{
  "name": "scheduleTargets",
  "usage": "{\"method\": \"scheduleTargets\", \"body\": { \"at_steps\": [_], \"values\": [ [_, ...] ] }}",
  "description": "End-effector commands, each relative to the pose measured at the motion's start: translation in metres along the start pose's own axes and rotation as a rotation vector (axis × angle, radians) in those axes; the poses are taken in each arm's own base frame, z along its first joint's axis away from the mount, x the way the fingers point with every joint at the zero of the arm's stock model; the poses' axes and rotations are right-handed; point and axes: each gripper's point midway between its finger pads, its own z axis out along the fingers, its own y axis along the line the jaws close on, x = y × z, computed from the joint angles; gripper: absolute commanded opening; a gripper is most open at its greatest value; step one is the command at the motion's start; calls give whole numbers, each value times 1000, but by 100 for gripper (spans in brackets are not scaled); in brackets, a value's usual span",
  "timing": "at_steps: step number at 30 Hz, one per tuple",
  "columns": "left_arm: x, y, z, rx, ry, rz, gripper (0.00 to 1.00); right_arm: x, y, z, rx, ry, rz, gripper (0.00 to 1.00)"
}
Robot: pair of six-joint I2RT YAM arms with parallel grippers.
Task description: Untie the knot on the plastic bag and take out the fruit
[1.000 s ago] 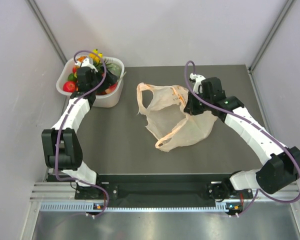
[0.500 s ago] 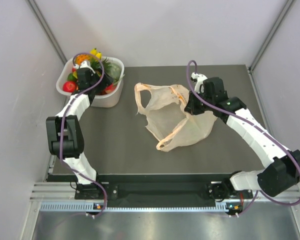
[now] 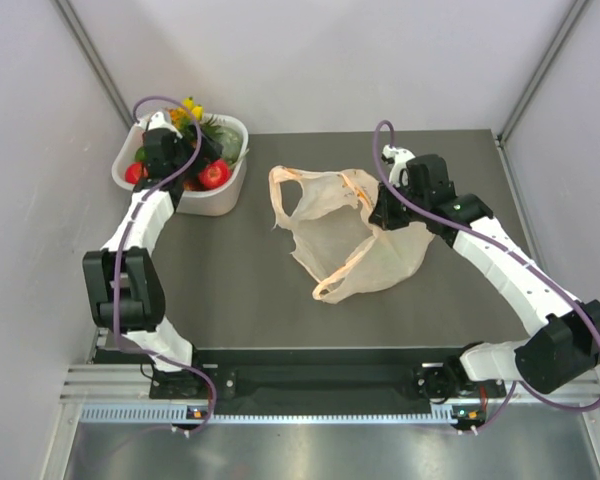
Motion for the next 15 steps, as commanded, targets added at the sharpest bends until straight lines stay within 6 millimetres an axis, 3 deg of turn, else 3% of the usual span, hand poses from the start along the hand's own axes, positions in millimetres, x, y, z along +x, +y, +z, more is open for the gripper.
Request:
{"method": "scheduleTargets", "body": {
  "at_steps": [1, 8, 10, 11, 13, 14, 15],
  "values": [
    [-47, -34, -38, 47, -108, 39, 99, -16, 5, -7, -12, -55, -19, 1],
    [-33, -68, -92, 154, -129, 87, 99, -16, 2, -10, 9, -47, -28, 1],
    [-15, -96, -116, 276, -116, 134, 99, -13, 1, -14, 15, -34, -33, 1],
    [5, -98, -122, 306, -85, 148, 99, -13, 0, -15, 20, -31, -39, 1],
    [30, -133, -153, 456, -58, 207, 99, -7, -2, -19, 37, -11, -49, 1],
    [53, -135, -159, 490, -19, 223, 99, -5, -4, -20, 46, -2, -52, 1],
    [73, -160, -181, 585, -1, 263, 99, 3, -8, -23, 62, 22, -53, 1]
  ]
}}
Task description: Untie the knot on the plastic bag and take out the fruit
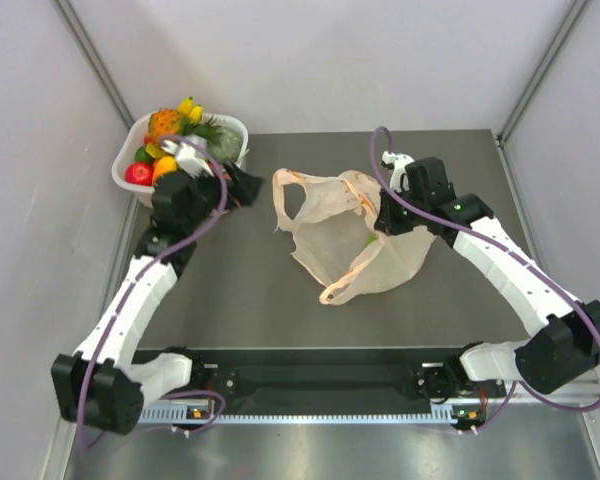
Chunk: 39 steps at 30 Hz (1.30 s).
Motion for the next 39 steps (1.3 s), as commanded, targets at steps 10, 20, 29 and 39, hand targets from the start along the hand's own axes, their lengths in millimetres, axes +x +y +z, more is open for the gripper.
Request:
{"method": "scheduleTargets", "body": {
  "at_steps": [10, 20, 29, 39],
  "values": [
    [156, -140, -71, 565, 215, 119, 94, 16, -40, -50, 263, 29, -38, 0],
    [232, -174, -40, 558, 315, 240, 95, 47, -45, -55, 284, 156, -83, 1],
    [263, -175, 5, 448, 322, 227, 95, 55, -32, -55, 245, 158, -72, 3],
    [317, -221, -14, 578, 394, 81, 94, 45, -35, -52, 307, 99, 18, 58]
  ]
}}
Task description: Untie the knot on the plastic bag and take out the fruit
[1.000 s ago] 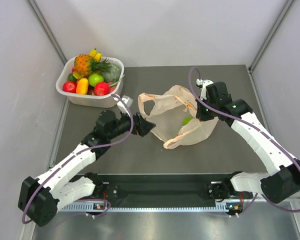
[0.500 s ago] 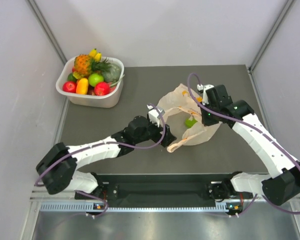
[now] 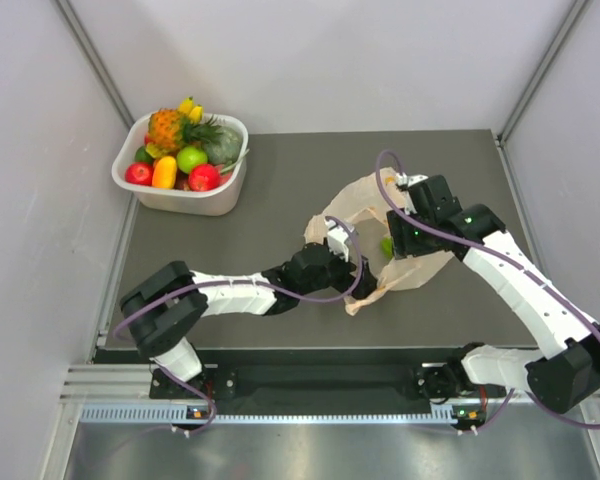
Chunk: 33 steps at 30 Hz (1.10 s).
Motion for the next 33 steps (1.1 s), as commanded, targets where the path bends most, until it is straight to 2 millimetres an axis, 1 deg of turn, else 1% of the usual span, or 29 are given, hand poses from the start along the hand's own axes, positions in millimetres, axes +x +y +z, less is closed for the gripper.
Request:
{"method": "scheduleTargets", "body": {
  "at_steps": [1, 2, 5, 6, 7, 9, 10, 12, 13, 15, 17, 18, 19, 20, 21, 22, 23, 24, 25, 26, 27, 28, 29, 30, 31, 33],
  "values": [
    [-16, -45, 2, 119, -105, -54, 94, -17, 2, -8, 17, -81, 69, 62],
    [-16, -49, 1, 117, -113, -62, 94, -22, 4, -7, 14, -94, 81, 69],
    [-10, -69, -3, 149, -118, -88, 94, -28, 6, -3, 18, -103, 118, 77],
    [-13, -66, -3, 113, -142, -97, 94, -28, 6, -1, 22, -100, 119, 79],
    [-12, -74, -6, 120, -147, -107, 94, -27, 6, 2, 32, -94, 131, 80],
    [-14, -79, -7, 106, -167, -116, 95, -23, 5, 8, 50, -78, 125, 82],
    [-8, -84, -5, 111, -155, -116, 95, -20, 3, 13, 65, -60, 125, 82],
    [-2, -87, 1, 116, -145, -123, 96, -16, -1, 17, 93, -45, 120, 82],
    [3, -84, 7, 103, -133, -125, 95, -13, -4, 18, 109, -33, 119, 81],
    [9, -73, 10, 52, -131, -146, 95, -7, -11, 21, 157, -21, 110, 79],
    [12, -60, 14, -6, -148, -142, 96, 1, -18, 23, 191, -4, 104, 76],
    [11, -59, 15, -12, -154, -138, 97, 3, -24, 23, 227, -7, 104, 75],
    [16, -57, 19, -20, -144, -120, 97, 8, -28, 27, 252, 5, 101, 73],
    [17, -57, 22, -16, -139, -117, 97, 10, -31, 29, 271, 12, 97, 67],
    [12, -65, 27, 5, -143, -118, 97, 11, -37, 30, 307, 8, 95, 63],
    [18, -66, 33, 18, -126, -122, 97, 15, -40, 35, 323, 18, 93, 58],
    [20, -74, 36, 55, -109, -125, 95, 15, -41, 41, 335, 20, 92, 46],
    [17, -80, 40, 70, -111, -133, 95, 17, -42, 45, 349, 28, 91, 38],
    [22, -80, 44, 74, -100, -154, 95, 19, -43, 48, 355, 34, 91, 29],
    [24, -82, 44, 82, -100, -164, 95, 19, -42, 54, 352, 36, 94, 11],
    [30, -79, 42, 79, -95, -170, 95, 19, -41, 55, 348, 38, 93, 4],
    [28, -80, 39, 85, -110, -180, 95, 21, -41, 57, 347, 44, 83, 0],
    [28, -77, 36, 77, -118, -178, 95, 19, -39, 58, 334, 38, 78, 0],
    [30, -66, 31, 37, -128, -177, 95, 19, -37, 59, 321, 37, 70, 0],
    [21, -67, 24, 33, -156, -168, 97, 19, -37, 58, 308, 39, 38, 0],
    [16, -60, 16, 2, -173, -145, 99, 18, -31, 57, 270, 33, 16, 0]
  ]
}}
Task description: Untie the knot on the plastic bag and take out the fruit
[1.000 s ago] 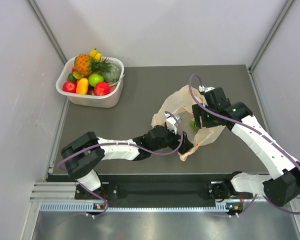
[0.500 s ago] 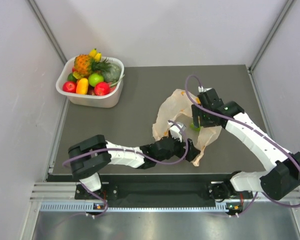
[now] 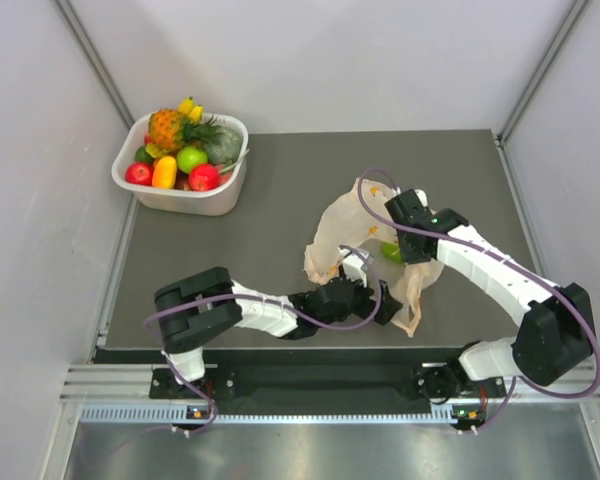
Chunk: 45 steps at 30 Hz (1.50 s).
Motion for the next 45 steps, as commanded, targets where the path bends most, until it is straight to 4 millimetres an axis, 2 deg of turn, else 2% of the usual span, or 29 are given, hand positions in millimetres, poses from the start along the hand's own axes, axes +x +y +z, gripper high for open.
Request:
{"method": "scheduleTargets", "body": {
  "at_steps": [1, 3, 7, 8, 10, 11, 13, 15, 17, 19, 21, 24, 32, 36, 41, 42, 43, 45],
  "values": [
    [-45, -11, -18, -7, -138, 16, 99, -17, 8, -9, -61, -87, -52, 0],
    [-64, -5, -23, -84, -179, 19, 99, -18, 8, -13, -73, -97, -71, 0],
    [-76, 23, -19, -235, -163, -9, 99, -25, 5, -25, -90, -138, -87, 0],
    [-86, 28, -16, -245, -173, -18, 99, -25, 6, -27, -104, -138, -93, 0],
    [-87, 32, -8, -238, -146, -9, 99, -27, 7, -32, -122, -148, -108, 0],
    [-97, 34, -2, -247, -139, -4, 99, -27, 9, -33, -138, -149, -113, 0],
    [-94, 41, 11, -230, -97, 43, 98, -29, 11, -37, -157, -158, -132, 0],
    [-99, 30, 23, -104, -80, 122, 94, -32, 13, -41, -178, -168, -148, 0],
    [-94, 21, 26, 0, -44, 199, 91, -34, 17, -45, -203, -173, -152, 0],
    [-84, 16, 29, 100, 1, 351, 88, -38, 20, -51, -228, -188, -155, 0],
    [-76, 25, 30, 133, 36, 474, 84, -43, 21, -55, -242, -201, -157, 0],
    [-71, 34, 29, 196, 76, 558, 79, -45, 24, -59, -262, -204, -166, 0],
    [-77, 40, 23, 315, 68, 806, 87, -41, 41, -62, -367, -190, -206, 0],
    [-70, 39, 20, 378, 62, 926, 89, -38, 50, -70, -440, -197, -228, 0],
    [-62, 38, 11, 394, 50, 918, 91, -48, 65, -94, -566, -284, -298, 1],
    [-61, 38, 9, 392, 45, 914, 98, -50, 67, -97, -586, -299, -312, 1],
    [-52, 38, 3, 394, 53, 908, 99, -52, 75, -102, -633, -321, -337, 3],
    [-56, 34, -1, 373, -3, 891, 99, -59, 81, -112, -679, -355, -351, 4]
  ]
}}
